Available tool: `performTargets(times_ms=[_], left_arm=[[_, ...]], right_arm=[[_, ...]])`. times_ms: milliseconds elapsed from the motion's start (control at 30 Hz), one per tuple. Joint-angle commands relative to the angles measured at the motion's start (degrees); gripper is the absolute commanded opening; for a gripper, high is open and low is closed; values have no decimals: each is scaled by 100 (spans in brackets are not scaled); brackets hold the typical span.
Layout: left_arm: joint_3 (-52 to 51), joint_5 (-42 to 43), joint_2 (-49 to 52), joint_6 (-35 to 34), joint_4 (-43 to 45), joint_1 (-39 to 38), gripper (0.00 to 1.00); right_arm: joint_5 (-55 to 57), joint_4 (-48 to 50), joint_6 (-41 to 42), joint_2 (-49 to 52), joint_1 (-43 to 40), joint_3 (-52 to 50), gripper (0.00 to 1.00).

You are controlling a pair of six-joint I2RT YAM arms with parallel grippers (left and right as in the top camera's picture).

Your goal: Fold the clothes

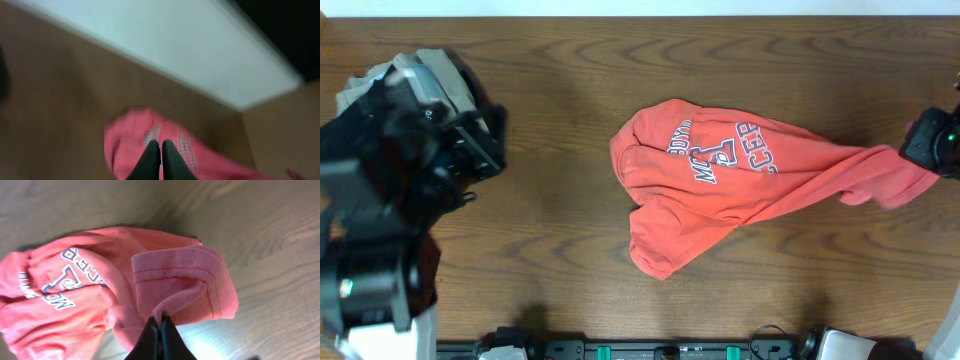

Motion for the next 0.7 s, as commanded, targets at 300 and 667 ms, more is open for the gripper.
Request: performTargets(times_ms=[300,667], left_arm=[[-249,31,2590,772,-1329,-1867,47],[-254,-726,4981,1106,-1626,-2946,66]], right_arm=[[470,192,37,389,-55,-1054,2],[785,232,35,407,-61,-1119,4]])
